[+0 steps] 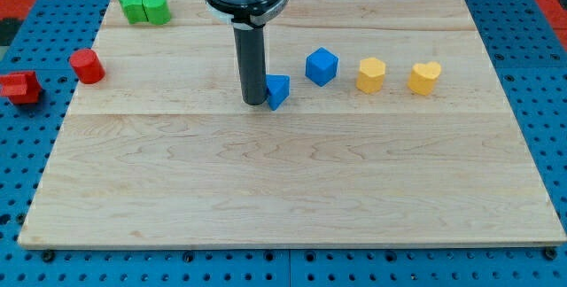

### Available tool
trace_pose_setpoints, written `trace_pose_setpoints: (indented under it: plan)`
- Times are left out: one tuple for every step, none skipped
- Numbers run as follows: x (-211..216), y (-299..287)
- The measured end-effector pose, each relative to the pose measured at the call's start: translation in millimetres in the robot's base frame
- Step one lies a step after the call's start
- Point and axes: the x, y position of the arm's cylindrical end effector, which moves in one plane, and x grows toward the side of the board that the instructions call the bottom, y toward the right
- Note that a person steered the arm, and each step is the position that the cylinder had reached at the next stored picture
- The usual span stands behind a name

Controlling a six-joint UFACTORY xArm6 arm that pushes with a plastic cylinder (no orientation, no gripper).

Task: Slide the triangle to the left of the blue cube

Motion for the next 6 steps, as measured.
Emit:
trace_pose_setpoints:
  plan:
    - [42.5, 6.7]
    - [3.8, 22.2]
    - [-37.3, 21.0]
    - [-28.0, 15.4]
    - [-58.1, -43.7]
    - [-133.9, -59.9]
